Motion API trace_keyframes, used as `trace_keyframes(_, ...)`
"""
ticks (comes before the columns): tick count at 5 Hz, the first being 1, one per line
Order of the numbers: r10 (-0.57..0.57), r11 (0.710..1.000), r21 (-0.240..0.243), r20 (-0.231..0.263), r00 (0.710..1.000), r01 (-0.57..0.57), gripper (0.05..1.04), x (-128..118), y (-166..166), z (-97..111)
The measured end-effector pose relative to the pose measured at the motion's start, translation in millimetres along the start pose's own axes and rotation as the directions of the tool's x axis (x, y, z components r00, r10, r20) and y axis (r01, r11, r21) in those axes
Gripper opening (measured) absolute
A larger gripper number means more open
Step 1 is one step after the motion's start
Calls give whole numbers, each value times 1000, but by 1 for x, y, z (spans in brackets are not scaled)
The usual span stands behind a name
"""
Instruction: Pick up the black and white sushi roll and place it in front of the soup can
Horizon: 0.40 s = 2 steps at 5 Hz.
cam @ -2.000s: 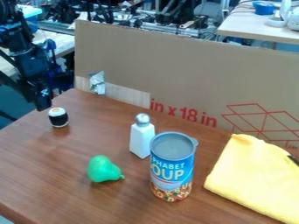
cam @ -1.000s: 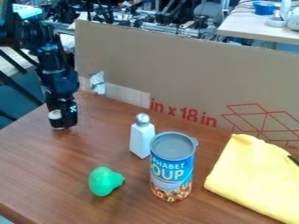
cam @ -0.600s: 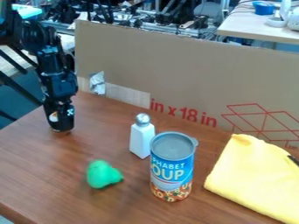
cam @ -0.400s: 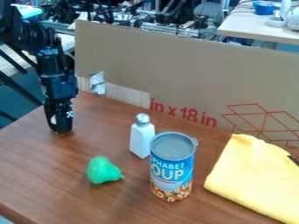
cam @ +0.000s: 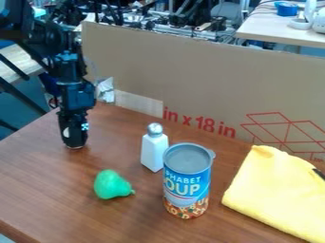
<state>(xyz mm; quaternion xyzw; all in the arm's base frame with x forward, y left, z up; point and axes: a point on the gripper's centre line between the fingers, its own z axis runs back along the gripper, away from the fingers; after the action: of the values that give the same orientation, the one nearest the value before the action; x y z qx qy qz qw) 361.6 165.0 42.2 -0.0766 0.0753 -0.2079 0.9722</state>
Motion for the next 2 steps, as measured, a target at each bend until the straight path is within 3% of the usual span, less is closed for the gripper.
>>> trace_keyframes(1, -38, 999, 28, -35, 999, 39, 597, 1, -40, 32)
trace_keyframes(2, -81, 993, 79, -56, 995, 85, 597, -16, -108, 65)
